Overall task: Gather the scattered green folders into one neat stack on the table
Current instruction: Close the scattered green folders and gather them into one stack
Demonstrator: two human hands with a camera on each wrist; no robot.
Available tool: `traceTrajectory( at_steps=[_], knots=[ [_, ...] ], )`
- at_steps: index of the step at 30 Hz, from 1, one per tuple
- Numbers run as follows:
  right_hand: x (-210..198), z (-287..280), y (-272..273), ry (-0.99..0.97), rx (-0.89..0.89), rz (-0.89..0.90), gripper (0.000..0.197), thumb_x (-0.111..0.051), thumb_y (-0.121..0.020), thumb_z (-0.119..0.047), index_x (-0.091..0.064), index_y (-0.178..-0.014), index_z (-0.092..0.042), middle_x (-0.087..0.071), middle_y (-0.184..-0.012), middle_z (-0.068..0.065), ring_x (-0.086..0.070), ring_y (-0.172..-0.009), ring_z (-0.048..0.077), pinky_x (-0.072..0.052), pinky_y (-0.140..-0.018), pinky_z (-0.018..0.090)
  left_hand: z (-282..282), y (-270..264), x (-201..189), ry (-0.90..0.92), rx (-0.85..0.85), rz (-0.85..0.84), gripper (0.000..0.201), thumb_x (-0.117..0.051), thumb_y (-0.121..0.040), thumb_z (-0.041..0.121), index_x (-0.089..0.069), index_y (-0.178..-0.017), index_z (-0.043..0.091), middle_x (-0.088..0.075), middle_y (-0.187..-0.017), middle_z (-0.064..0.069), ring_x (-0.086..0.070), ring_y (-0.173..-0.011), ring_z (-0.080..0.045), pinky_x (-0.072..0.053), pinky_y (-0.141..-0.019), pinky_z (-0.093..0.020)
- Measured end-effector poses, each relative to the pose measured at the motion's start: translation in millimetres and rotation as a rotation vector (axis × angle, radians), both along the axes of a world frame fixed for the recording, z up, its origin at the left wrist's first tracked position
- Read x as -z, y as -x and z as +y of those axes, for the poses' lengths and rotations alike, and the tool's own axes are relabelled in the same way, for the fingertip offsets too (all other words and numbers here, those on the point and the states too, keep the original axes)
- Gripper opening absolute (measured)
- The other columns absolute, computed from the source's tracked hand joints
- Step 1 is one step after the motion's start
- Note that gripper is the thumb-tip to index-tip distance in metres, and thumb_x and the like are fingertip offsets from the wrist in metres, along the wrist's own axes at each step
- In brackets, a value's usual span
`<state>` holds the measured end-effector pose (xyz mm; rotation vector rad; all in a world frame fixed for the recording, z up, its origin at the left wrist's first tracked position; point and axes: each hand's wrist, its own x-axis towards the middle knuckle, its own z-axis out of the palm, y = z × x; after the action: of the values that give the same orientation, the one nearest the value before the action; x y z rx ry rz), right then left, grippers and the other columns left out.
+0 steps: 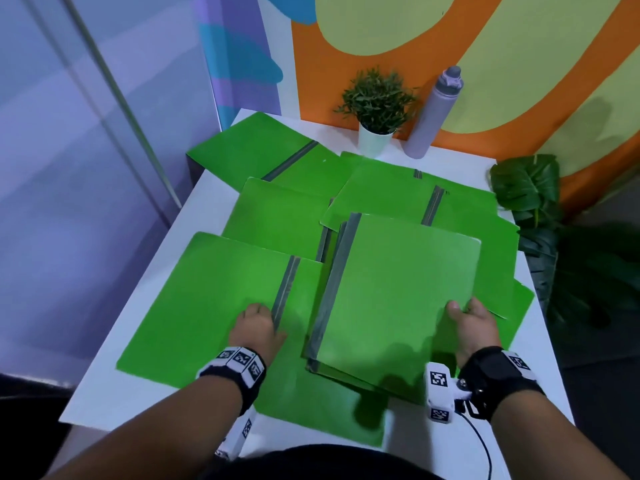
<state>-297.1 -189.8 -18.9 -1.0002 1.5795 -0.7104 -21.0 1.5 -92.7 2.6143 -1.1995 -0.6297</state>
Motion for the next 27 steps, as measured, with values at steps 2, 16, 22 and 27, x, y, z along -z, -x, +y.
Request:
traceTrajectory(
  at_steps=[2, 16, 22, 27],
  knots=[
    [5.8, 5.5, 6.5, -0.014, -0.010, 0.028, 0.065, -0.053, -0.093, -0.010, -0.019, -0.149, -0.008, -0.020, -0.158, 0.012, -0.023, -0.143, 0.027, -0.020, -0.114, 0.044, -0.6, 3.1, 6.1, -0.015, 0.000, -0.044, 0.034, -0.064, -0.085, 0.034, -0.063, -0.102, 0.005, -0.058, -0.108, -0.007, -0.056, -0.099, -0.021, -0.052, -0.092, -0.032],
    [37.7, 9.4, 25.3, -0.215, -0.070, 0.033, 0.069, -0.056, -0.090, -0.016, -0.019, -0.149, -0.011, -0.027, -0.155, 0.015, -0.036, -0.135, 0.037, -0.035, -0.108, 0.054, -0.7, 1.2, 14.2, -0.080, -0.242, -0.026, 0.053, -0.060, -0.086, 0.037, -0.046, -0.132, 0.014, -0.023, -0.157, -0.014, -0.029, -0.142, -0.033, -0.027, -0.113, -0.052],
    [52.7, 38.3, -7.7, -0.365, -0.176, -0.077, 0.071, -0.053, -0.092, -0.008, -0.016, -0.150, -0.022, -0.022, -0.157, 0.012, -0.040, -0.130, 0.034, -0.038, -0.104, 0.052, 4.6, -0.4, 16.2, -0.081, -0.184, 0.041, 0.055, -0.060, -0.087, 0.028, -0.043, -0.139, 0.017, -0.026, -0.158, -0.010, -0.026, -0.144, -0.032, -0.027, -0.116, -0.049],
    [39.7, 40.8, -25.4, -0.298, -0.217, -0.037, 0.070, -0.051, -0.093, -0.007, -0.014, -0.151, -0.019, -0.015, -0.160, 0.008, -0.024, -0.142, 0.033, -0.025, -0.114, 0.053, 11.5, -3.9, 8.9, -0.007, -0.177, 0.108, 0.056, -0.057, -0.090, 0.022, -0.039, -0.142, 0.013, -0.031, -0.156, -0.011, -0.027, -0.144, -0.032, -0.025, -0.117, -0.046]
  ],
)
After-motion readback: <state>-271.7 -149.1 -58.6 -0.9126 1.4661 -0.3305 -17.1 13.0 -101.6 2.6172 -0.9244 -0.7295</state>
